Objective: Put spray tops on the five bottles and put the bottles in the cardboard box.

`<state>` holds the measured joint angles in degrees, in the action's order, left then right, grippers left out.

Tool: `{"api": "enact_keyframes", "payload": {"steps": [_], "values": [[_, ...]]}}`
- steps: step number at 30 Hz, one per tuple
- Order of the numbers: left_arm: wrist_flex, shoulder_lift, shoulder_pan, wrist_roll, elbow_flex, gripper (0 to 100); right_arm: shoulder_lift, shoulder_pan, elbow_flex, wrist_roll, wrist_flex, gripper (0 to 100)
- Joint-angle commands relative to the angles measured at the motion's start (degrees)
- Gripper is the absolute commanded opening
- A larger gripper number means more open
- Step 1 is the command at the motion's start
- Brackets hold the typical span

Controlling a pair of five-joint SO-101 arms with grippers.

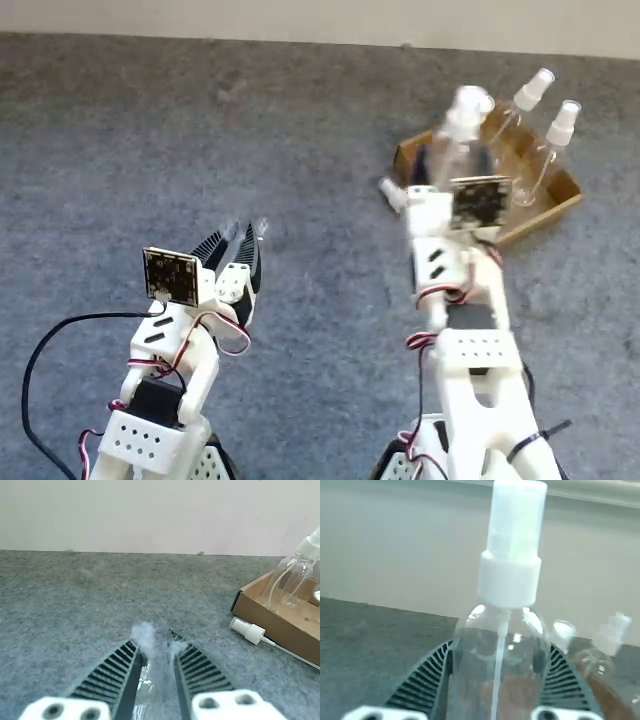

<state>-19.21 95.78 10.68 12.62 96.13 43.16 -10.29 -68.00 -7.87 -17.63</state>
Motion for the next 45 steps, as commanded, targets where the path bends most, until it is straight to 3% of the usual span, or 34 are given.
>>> {"api": "enact_keyframes", "payload": {"steps": [1, 11, 15, 22, 32, 36, 45], "values": [[0.09, 0.22, -0.66, -0.53, 1.36, 3, 0.75, -7.87, 0.75, -0.18, -1.89, 15.6], [0.09, 0.22, -0.22, -0.53, 1.36, 3, 0.75, -27.03, 1.45, -0.18, -1.89, 15.6], [-0.18, 0.22, 3.03, -0.79, 1.36, 3, 0.31, -31.60, 3.21, -0.18, -1.98, 15.6], [-2.64, 0.31, 8.92, -0.79, 1.36, 3, 0.31, -36.53, 6.55, -0.18, -1.71, 15.6], [-2.64, 0.57, 8.75, -0.79, 1.36, 3, 0.75, -44.62, 8.40, -0.53, -1.45, 15.6], [-2.73, 0.75, 9.10, -0.79, 1.36, 3, 0.22, -44.79, 8.48, -0.53, -1.45, 15.6], [-2.29, 0.75, 2.51, -0.79, 1.36, 3, 0.75, -43.91, 8.04, -0.53, -1.45, 15.6]]}}
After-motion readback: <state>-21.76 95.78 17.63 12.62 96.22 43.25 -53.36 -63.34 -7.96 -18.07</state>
